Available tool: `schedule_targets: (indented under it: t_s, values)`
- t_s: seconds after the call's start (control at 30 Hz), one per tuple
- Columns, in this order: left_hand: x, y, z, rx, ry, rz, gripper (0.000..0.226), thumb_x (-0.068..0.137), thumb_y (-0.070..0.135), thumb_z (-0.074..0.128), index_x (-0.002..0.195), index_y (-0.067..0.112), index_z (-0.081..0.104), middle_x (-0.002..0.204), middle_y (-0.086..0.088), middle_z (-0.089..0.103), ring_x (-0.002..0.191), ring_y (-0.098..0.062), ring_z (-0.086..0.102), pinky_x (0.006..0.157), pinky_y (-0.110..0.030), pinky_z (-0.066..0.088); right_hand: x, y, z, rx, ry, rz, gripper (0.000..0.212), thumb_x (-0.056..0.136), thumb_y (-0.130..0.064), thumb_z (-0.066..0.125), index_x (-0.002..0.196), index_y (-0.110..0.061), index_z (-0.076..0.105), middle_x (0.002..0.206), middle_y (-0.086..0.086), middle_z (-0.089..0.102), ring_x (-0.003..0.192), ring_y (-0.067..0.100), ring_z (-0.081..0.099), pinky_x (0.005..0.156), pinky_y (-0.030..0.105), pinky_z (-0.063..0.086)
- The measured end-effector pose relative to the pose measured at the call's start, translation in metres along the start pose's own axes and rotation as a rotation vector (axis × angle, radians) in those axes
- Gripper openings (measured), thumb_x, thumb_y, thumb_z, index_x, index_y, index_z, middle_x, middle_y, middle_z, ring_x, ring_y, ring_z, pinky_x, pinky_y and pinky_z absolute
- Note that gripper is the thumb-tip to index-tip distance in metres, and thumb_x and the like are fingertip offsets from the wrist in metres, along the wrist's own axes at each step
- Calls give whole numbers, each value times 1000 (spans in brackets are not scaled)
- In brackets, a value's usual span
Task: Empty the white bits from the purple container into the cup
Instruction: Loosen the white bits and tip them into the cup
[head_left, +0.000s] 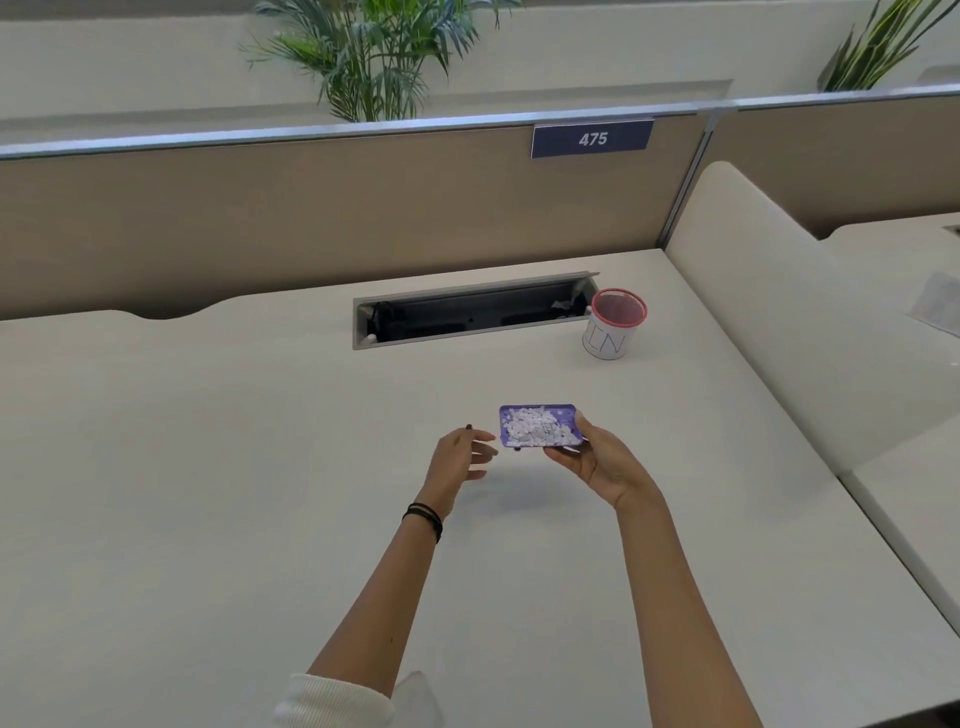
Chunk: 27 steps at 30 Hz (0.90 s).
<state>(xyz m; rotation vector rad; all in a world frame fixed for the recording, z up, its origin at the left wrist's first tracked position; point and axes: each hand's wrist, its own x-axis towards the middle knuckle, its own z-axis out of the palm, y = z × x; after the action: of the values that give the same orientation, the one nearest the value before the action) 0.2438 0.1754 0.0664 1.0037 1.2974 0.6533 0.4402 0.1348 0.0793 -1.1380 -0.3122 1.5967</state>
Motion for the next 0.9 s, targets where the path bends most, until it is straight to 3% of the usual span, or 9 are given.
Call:
schedule_targets:
  t_s: [0.1,0.2,0.27,0.37,0.5,0.67,0.77,0.83,0.9]
  values:
    - [11,-27,-12,207,153,153,27,99,14,38,115,9,59,126,-7,57,123,-22,48,102,-34,39,8,-8,-8,104,49,-58,27,98,-22,43,103,-1,58,101,13,65,87,22,65,62,26,61]
    - [21,-50,-28,423,202,240,41,99,13,42,140,11,39,155,-6,26,145,-20,18,120,-36,17,15,-24,-17,213,100,-138,26,99,-20,41,97,-3,60,94,9,70,81,19,71,63,26,61]
    - [26,-61,-35,482,186,291,46,99,13,42,145,13,33,159,-4,15,148,-17,5,121,-36,10,19,-37,-24,259,117,-193,26,99,-21,39,98,-5,60,83,4,76,73,15,73,62,25,61]
    - [27,-76,-39,700,162,395,48,99,12,40,146,14,31,158,1,18,148,-13,8,121,-32,6,26,-59,-33,291,159,-277,26,99,-22,39,103,-3,56,77,2,77,72,14,73,62,26,61]
    - [30,-89,-37,936,202,467,48,100,13,36,147,16,31,156,4,23,145,-10,19,120,-27,1,40,-95,-37,264,230,-385,29,99,-21,39,107,2,54,107,15,61,88,20,62,65,25,61]
    - [32,-91,-35,1011,257,501,48,100,13,34,148,16,29,156,7,19,145,-8,16,111,-7,-16,53,-130,-36,220,318,-453,26,98,-23,43,100,0,56,113,18,57,99,25,60,69,28,62]
    - [34,-91,-34,1021,269,508,49,99,12,35,148,15,29,156,7,19,145,-9,16,111,-7,-16,66,-147,-35,203,428,-432,23,97,-22,46,94,-1,56,125,22,54,107,28,56,87,39,54]
    - [34,-90,-33,1029,271,517,49,99,12,35,148,15,29,156,6,20,145,-9,16,112,-7,-16,72,-157,-34,187,471,-436,21,97,-21,47,87,-4,55,125,23,55,108,29,56,89,42,51]
    - [36,-90,-33,1035,276,512,49,100,12,35,148,16,28,156,7,20,145,-8,15,112,-9,-15,82,-164,-35,178,523,-432,22,96,-20,48,97,1,55,128,23,55,102,29,57,87,41,52]
